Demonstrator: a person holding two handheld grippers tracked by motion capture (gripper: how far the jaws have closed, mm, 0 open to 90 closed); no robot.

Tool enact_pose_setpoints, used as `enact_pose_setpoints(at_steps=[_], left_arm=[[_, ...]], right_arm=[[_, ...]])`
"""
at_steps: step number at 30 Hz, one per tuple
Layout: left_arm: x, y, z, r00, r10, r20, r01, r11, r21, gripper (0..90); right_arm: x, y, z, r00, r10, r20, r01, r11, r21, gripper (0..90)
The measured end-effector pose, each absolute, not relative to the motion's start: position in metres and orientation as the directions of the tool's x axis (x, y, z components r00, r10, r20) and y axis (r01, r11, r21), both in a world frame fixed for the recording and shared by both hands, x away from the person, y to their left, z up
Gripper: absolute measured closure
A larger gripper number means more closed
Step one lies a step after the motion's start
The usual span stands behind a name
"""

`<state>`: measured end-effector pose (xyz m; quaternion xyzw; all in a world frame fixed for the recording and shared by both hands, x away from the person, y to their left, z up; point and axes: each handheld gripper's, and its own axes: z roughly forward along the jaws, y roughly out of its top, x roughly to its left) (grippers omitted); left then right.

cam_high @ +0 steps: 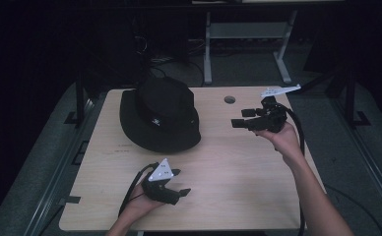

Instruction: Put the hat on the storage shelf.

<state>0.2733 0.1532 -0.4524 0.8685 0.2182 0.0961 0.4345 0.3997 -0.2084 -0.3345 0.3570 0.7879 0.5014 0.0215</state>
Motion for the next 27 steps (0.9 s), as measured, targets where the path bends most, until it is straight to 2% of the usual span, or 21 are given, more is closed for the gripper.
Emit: enact_pose_setpoints(at_steps=[27], left_arm=[[0.273,0.157,-0.452,0.880,0.474,-0.025,0.303,-0.522,0.797,25.2]], right_arm=[[0.369,-0.240,-0.370,-0.721,0.592,0.360,0.582,0.236,0.778,21.8]])
